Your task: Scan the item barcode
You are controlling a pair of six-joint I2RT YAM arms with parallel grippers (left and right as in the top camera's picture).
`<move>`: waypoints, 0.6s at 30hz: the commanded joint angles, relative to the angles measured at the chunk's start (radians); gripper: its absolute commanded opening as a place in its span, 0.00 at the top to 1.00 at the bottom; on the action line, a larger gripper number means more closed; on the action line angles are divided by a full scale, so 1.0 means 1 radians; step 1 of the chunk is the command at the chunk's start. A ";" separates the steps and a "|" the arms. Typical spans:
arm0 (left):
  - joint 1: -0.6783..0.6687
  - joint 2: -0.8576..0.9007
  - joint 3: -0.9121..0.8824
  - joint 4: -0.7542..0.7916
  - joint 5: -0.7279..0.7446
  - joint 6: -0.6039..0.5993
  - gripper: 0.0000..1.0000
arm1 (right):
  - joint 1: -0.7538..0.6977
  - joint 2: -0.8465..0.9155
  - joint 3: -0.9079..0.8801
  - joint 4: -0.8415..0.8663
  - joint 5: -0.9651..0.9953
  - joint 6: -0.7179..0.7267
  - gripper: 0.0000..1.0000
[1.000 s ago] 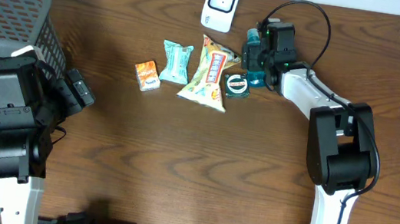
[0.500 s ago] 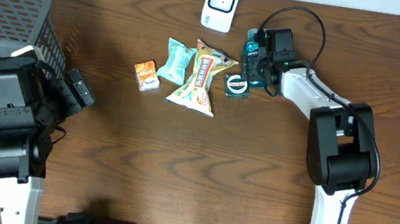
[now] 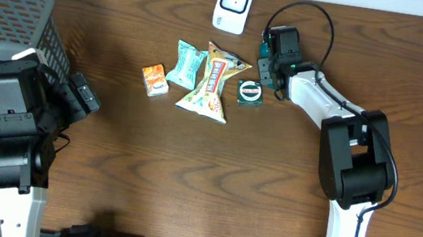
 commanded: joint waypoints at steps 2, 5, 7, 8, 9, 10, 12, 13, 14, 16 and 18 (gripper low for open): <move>0.006 0.002 0.005 -0.001 -0.012 -0.009 0.02 | 0.000 0.053 -0.018 -0.018 -0.014 -0.002 0.40; 0.006 0.002 0.005 -0.001 -0.012 -0.009 0.02 | -0.003 0.056 -0.018 -0.018 -0.026 -0.002 0.32; 0.006 0.002 0.005 -0.001 -0.013 -0.009 0.02 | -0.006 0.056 -0.016 -0.012 -0.025 -0.002 0.25; 0.006 0.002 0.005 -0.001 -0.012 -0.009 0.02 | -0.006 0.056 -0.014 -0.013 -0.024 -0.002 0.24; 0.006 0.002 0.005 -0.001 -0.012 -0.009 0.03 | -0.008 0.056 -0.013 -0.013 -0.021 -0.002 0.24; 0.006 0.002 0.005 -0.001 -0.012 -0.009 0.02 | -0.010 0.056 -0.013 -0.013 -0.022 -0.002 0.26; 0.006 0.002 0.005 -0.001 -0.012 -0.009 0.02 | -0.017 0.056 -0.013 -0.016 -0.022 -0.002 0.32; 0.006 0.002 0.005 -0.001 -0.012 -0.009 0.02 | -0.023 0.056 -0.014 -0.019 -0.022 -0.001 0.37; 0.006 0.002 0.005 -0.001 -0.012 -0.009 0.02 | -0.027 0.056 -0.014 -0.021 -0.022 -0.001 0.42; 0.006 0.002 0.005 -0.001 -0.012 -0.009 0.02 | -0.039 0.056 -0.014 -0.025 -0.022 -0.001 0.55; 0.006 0.002 0.005 -0.001 -0.012 -0.009 0.02 | -0.048 0.056 -0.014 -0.028 -0.023 -0.001 0.63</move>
